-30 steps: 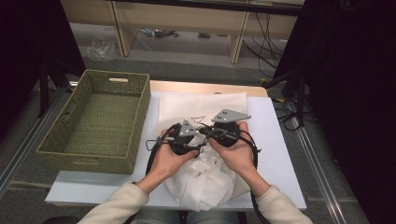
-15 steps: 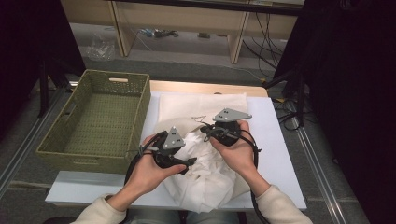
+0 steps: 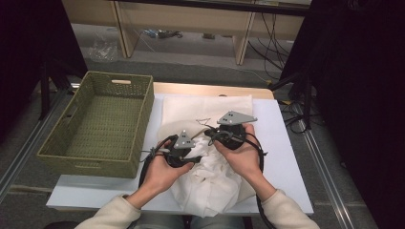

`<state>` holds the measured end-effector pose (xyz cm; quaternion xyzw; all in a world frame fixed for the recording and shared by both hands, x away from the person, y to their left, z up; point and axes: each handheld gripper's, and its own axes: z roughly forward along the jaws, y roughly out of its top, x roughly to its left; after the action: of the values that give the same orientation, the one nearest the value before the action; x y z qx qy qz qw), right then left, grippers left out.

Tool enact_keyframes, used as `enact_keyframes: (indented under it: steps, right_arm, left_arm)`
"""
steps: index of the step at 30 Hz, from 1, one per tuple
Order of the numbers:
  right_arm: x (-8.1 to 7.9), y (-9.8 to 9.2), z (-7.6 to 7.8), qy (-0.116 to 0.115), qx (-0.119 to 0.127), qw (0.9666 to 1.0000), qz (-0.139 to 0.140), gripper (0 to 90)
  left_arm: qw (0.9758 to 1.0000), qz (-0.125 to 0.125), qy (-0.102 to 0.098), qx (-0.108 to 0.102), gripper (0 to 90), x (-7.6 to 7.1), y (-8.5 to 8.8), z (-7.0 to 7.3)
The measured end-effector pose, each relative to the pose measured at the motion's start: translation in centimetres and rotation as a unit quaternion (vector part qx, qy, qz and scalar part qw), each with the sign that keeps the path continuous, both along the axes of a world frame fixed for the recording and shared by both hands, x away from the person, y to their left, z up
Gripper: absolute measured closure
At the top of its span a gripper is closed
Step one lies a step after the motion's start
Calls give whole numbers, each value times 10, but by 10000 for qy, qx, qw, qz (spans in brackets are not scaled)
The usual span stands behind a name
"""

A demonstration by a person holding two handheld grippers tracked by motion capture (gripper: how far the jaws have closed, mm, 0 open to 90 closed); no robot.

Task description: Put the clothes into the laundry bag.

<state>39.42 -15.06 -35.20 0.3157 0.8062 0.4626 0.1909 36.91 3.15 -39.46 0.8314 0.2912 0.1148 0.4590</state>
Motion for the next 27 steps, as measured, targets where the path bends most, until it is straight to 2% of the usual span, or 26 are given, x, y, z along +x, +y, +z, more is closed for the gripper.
enact_keyframes:
  steps: [2, 3, 4, 5, 6, 8, 9, 11, 13, 14, 15, 17, 19, 21, 22, 23, 24, 27]
  right_arm:
    - [0, 0, 1, -157, -13, 9999, 53, 888]
    - [-3, 1, 3, -52, 24, 10000, -9, 888]
    - [-2, 1, 4, -171, 31, 9998, 29, 888]
    - [-3, 0, 6, -147, 20, 9999, 43, 888]
    - [-4, 0, 6, -151, 28, 9999, 37, 888]
    - [-5, 1, 5, -7, 73, 10000, 14, 888]
    - [-4, 1, 3, 8, 17, 10000, 86, 888]
    - [-4, 4, -1, 35, -16, 10000, 57, 888]
    - [-2, 3, -2, 22, -54, 10000, 43, 888]
    - [-2, 3, -2, 83, -2, 10000, 53, 888]
    - [-1, 1, -1, 13, -17, 10000, 2, 888]
    - [0, 0, -1, 58, 74, 10000, -17, 887]
    - [0, -2, 1, -17, 4, 10000, -43, 887]
    - [0, -1, 0, 31, 34, 10000, -20, 887]
    - [0, 0, 0, -3, 46, 10000, -41, 887]
    - [1, -1, 0, -38, 4, 10000, -47, 887]
    - [0, 0, -1, 12, 48, 10000, -28, 887]
    - [1, 0, 0, -18, 26, 10000, -19, 887]
  left_arm:
    - [9999, 16, -155, -59, 793, 0, -4, 9]
    - [9998, 20, -176, -92, 793, 2, -7, 10]
    - [9997, 45, -213, -71, 793, 5, -8, 10]
    - [9996, 99, -244, -104, 791, 8, -10, 8]
    - [9995, 79, -285, 59, 787, 14, -11, 4]
    - [9995, 295, -126, 57, 768, 25, -13, -8]
    - [9992, 370, -30, 111, 754, 29, -13, -13]
    - [9991, 398, 92, 138, 713, 32, -12, -17]
    - [9992, 363, 10, 174, 643, 29, -10, -15]
    - [9991, 371, -19, 200, 590, 25, -9, -13]
    - [9992, 300, -15, 273, 529, 23, -7, -10]
    - [9991, 255, -61, 331, 429, 15, -3, -3]
    - [9989, 186, -162, 408, 347, 6, 2, 5]
    - [9978, 185, -436, 466, 301, -5, 9, 15]
    - [9978, 166, -454, 453, 280, -10, 12, 19]
    - [9984, 170, -388, 374, 263, -15, 15, 22]
    - [9984, 115, -439, 347, 258, -19, 19, 25]
    - [9978, 59, -468, 464, 262, -25, 26, 22]
